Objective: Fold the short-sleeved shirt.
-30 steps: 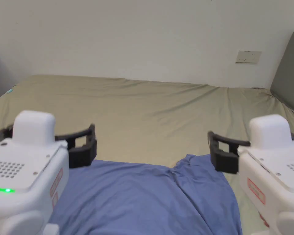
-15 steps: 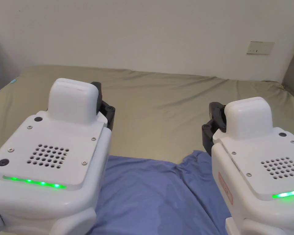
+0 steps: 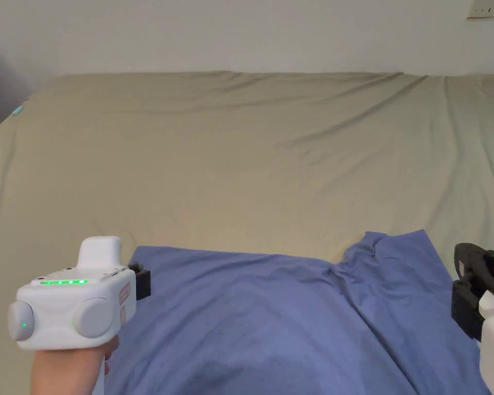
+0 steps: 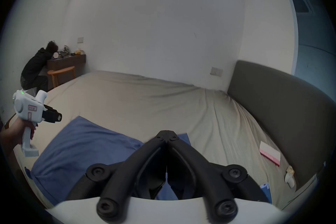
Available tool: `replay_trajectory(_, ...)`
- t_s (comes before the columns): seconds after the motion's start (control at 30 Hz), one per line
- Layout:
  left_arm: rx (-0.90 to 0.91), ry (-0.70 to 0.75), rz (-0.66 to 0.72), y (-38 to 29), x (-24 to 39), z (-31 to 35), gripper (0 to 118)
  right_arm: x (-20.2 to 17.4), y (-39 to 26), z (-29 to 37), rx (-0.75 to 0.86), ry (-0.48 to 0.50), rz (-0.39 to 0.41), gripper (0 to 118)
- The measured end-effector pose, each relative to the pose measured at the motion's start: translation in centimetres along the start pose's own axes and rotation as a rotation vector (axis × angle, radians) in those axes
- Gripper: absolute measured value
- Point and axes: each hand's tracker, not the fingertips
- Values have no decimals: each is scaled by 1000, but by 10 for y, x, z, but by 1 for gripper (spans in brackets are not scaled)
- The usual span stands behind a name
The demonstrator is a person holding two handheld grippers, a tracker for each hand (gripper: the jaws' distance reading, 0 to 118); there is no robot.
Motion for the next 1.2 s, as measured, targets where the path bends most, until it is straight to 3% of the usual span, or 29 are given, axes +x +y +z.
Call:
replay_trajectory(0.03, -21, -9, 17, 5, -5, -22, 79, 5, -5, -6, -22, -14, -6, 1)
replay_trajectory(0.07, -20, -22, 18, 11, -9, -43, 109, 10, -9, -11, -42, -20, -4, 1)
replay_trajectory(0.1, -5, -11, 8, 15, -11, -59, 117, 13, -12, -12, -58, -26, -2, 1)
replay_trajectory(0.13, 24, 1, 6, 22, -8, -61, 112, 16, -15, -16, -73, -29, 4, 1)
replay_trajectory(0.33, -52, 45, 57, 50, -14, -117, 112, 28, -26, -27, -129, -58, 29, 1)
replay_trajectory(0.4, -63, 50, 42, 53, -13, -127, 106, 31, -29, -28, -143, -64, 27, 1)
replay_trajectory(0.47, -103, 56, -40, 46, -10, -146, 80, 32, -33, -32, -164, -65, 36, 1)
replay_trajectory(0.53, -54, 46, -65, 42, -4, -143, 68, 31, -35, -35, -176, -63, 50, 1)
replay_trajectory(0.6, -84, 29, -124, 44, 7, -141, 19, 30, -39, -40, -184, -56, 61, 1)
replay_trajectory(0.63, -92, -28, -160, 47, 16, -138, 0, 31, -41, -46, -197, -53, 63, 1)
replay_trajectory(0.7, -75, 89, -347, 47, 34, -129, 0, 32, -45, -56, -224, -36, 54, 1)
replay_trajectory(0.73, -73, 79, -384, 48, 36, -125, 1, 35, -46, -63, -237, -31, 49, 2)
replay_trajectory(0.77, -41, 13, -300, 51, 28, -111, 1, 39, -47, -71, -251, -36, 42, 2)
replay_trajectory(0.83, 32, 18, -248, 55, 20, -81, 0, 49, -43, -89, -284, -34, 23, 3)
replay_trajectory(0.87, 72, 14, -238, 57, 13, -63, 0, 56, -42, -101, -303, -38, 4, 13)
replay_trajectory(0.9, 103, 3, -224, 58, 7, -46, 0, 66, -41, -119, -353, -20, -22, 35)
replay_trajectory(0.93, 117, -3, -221, 58, 3, -31, 0, 73, -40, -134, -403, -17, -23, 84)
replay_trajectory(0.97, 139, -4, -223, 59, -3, -17, 0, 80, -43, -155, -435, 20, -51, 111)
replay_trajectory(1.0, 165, -1, -221, 56, -7, -1, 0, 86, -46, -172, -446, 31, -73, 118)
replay_trajectory(1.2, 198, -3, -283, 29, -14, 53, 1, 100, -78, -264, -662, 36, -91, 118)
